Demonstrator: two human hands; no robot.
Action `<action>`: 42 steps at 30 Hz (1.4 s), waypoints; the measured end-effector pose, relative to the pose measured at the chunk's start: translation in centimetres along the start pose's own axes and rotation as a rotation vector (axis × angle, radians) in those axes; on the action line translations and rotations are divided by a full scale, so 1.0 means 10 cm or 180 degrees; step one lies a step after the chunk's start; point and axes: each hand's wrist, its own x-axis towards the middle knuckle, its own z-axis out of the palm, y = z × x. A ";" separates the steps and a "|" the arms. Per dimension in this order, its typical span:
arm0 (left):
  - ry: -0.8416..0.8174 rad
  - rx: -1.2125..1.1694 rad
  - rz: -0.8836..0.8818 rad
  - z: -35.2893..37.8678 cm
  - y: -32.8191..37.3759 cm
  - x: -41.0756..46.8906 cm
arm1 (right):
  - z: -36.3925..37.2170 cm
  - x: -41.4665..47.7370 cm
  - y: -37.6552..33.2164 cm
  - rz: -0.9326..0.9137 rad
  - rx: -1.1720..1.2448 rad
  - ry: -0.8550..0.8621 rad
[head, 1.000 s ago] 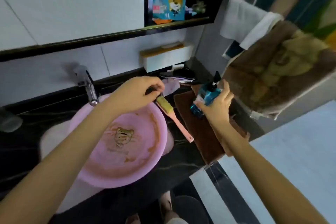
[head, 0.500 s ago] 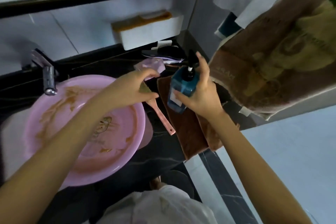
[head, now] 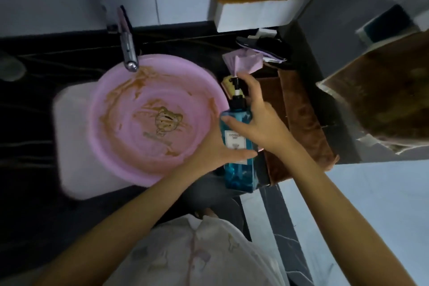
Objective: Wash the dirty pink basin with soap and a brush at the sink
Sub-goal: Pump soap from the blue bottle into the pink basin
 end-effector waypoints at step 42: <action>0.0853 -0.1193 -0.1369 0.22 -0.81 -1.15 | 1.07 -0.62 -0.04 0.0691 -0.0180 -0.0889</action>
